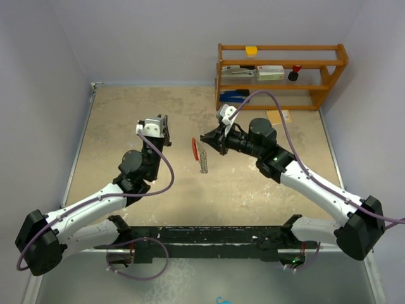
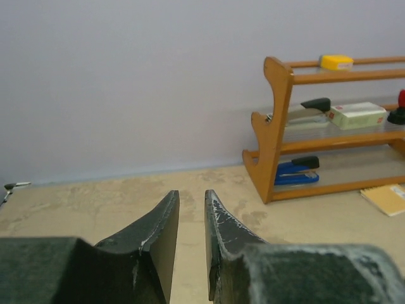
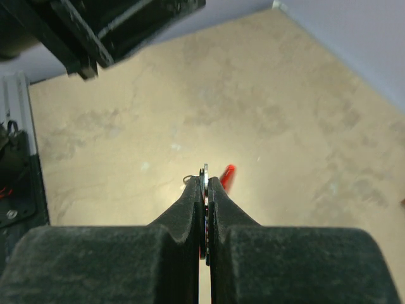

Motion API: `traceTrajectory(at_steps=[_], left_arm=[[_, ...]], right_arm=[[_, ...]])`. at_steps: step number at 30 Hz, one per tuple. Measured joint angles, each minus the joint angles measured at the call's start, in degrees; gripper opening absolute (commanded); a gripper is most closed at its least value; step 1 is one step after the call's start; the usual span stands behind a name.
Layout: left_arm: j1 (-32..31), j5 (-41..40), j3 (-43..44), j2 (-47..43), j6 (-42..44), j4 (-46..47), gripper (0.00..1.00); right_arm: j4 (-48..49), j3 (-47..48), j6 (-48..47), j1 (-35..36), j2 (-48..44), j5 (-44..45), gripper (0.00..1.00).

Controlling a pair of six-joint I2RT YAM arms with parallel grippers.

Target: Remove the keys from the keyring

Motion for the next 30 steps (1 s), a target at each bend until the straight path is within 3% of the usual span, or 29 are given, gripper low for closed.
traceTrajectory(at_steps=[5, 10, 18, 23, 30], left_arm=[[0.0, 5.64, -7.15, -3.91, -1.36, 0.26, 0.37], [0.0, 14.97, -17.33, -7.82, -3.72, 2.69, 0.38], [-0.02, 32.59, -17.88, 0.24, -6.93, 4.63, 0.39], [-0.02, 35.15, -21.68, 3.8, -10.51, 16.57, 0.39], [-0.02, 34.91, -22.16, 4.59, -12.15, 25.29, 0.38]], right_arm=[[-1.66, -6.86, 4.04, 0.79, -2.19, 0.92, 0.0], [-2.82, -8.72, 4.66, 1.03, -4.74, 1.57, 0.0], [-0.9, -9.07, 4.66, 1.14, -5.86, 0.9, 0.0], [-0.72, -10.14, 4.66, 1.31, -5.86, -0.02, 0.0], [-0.11, -11.5, 4.61, 1.4, -5.86, -0.2, 0.0]])
